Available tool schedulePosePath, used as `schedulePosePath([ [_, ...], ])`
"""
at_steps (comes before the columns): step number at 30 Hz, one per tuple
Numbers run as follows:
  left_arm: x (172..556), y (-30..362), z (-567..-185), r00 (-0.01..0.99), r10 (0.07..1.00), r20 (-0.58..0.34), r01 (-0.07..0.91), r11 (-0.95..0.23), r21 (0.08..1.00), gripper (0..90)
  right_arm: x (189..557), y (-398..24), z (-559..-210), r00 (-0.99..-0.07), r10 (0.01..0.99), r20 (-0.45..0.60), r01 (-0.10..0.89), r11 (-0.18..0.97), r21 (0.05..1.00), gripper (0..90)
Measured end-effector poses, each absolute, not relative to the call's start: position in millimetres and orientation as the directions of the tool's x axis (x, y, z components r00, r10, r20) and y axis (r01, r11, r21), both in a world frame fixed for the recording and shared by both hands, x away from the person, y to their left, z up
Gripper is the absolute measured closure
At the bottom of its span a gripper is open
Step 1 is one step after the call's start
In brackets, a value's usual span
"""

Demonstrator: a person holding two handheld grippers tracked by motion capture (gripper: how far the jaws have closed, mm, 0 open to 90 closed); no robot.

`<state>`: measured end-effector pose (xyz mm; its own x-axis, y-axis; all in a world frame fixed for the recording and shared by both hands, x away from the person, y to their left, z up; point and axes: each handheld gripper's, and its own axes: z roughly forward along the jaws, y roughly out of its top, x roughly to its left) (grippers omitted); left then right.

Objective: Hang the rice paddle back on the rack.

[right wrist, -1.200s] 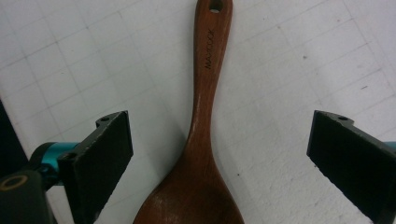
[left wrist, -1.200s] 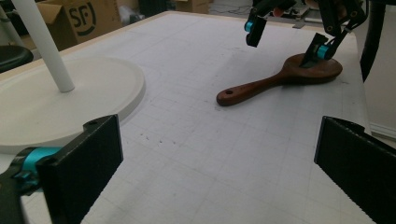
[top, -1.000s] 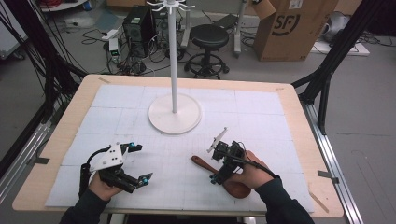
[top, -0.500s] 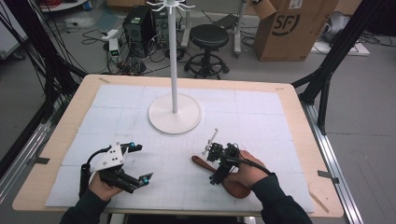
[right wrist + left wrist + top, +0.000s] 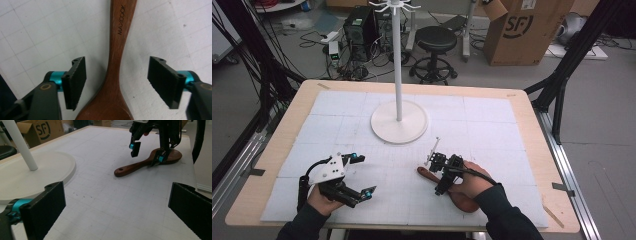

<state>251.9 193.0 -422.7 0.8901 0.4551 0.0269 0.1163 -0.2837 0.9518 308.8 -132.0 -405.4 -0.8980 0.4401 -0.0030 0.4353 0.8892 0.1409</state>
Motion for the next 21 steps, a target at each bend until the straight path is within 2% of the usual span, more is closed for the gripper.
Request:
schedulePosePath([
  [9,251.8,193.3,-422.5,0.889,0.457,0.024,0.118,-0.28,0.953,1.8,309.6,-126.2,-407.3,-0.902,0.431,0.016,0.43,0.898,0.096,51.7],
  [21,251.8,193.0,-422.5,0.891,0.453,0.028,0.115,-0.283,0.952,1.7,315.6,-125.4,-408.7,-0.889,0.457,0.025,0.457,0.886,0.083,61.9],
])
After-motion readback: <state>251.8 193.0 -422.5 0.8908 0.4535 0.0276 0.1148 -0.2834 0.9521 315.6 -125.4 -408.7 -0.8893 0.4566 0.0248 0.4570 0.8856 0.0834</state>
